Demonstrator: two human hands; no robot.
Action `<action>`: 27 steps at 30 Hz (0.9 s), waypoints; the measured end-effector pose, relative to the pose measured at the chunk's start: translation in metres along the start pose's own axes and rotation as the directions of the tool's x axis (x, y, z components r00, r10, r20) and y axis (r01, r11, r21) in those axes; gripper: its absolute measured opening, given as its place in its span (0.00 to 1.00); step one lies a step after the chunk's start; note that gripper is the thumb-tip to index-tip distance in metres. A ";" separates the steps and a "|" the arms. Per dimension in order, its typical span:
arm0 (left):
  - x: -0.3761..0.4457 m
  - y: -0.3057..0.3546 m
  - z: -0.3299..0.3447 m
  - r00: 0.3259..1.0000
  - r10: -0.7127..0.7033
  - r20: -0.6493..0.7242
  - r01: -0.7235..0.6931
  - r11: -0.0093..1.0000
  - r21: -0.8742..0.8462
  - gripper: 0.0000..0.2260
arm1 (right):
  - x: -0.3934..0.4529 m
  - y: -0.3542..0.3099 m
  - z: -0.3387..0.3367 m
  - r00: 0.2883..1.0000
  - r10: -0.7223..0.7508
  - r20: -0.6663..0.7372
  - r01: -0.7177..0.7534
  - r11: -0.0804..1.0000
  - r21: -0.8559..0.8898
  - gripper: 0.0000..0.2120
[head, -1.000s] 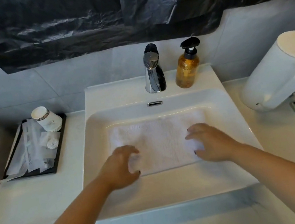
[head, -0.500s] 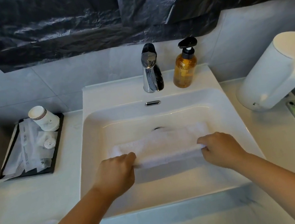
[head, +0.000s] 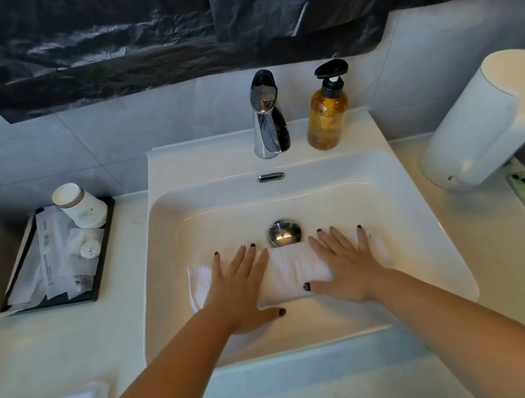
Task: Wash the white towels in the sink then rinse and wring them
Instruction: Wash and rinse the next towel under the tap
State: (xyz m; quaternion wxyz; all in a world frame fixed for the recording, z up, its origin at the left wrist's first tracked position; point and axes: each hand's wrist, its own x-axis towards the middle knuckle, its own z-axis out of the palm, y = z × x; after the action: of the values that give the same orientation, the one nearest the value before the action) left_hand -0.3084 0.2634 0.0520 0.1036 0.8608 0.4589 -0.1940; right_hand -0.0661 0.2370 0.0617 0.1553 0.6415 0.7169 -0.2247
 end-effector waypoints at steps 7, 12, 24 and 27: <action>-0.008 0.010 -0.005 0.909 -0.096 -0.406 -0.077 0.918 -0.389 0.23 | -0.016 0.003 0.002 0.981 -0.077 -0.176 0.072 0.997 -0.030 0.46; -0.026 0.046 -0.051 0.854 -0.308 -0.420 -0.258 0.450 -0.855 0.12 | -0.024 -0.023 -0.017 0.902 0.119 -0.414 0.231 0.679 0.697 0.26; -0.047 0.037 -0.044 0.978 -0.190 -0.089 -0.186 -0.591 -0.785 0.30 | -0.074 -0.081 -0.078 0.978 -0.172 -0.117 0.058 -0.317 0.947 0.25; -0.049 0.029 -0.040 0.954 -0.293 0.068 -0.177 -0.729 -0.661 0.23 | -0.058 -0.058 -0.078 0.967 0.199 -0.157 0.158 0.010 0.987 0.12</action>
State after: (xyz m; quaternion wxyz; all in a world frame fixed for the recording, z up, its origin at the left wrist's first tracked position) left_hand -0.2995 0.2250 0.1091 0.7585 0.1877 0.4235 0.4583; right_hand -0.1114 0.2240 0.1651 -0.4303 0.5967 0.3536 -0.5777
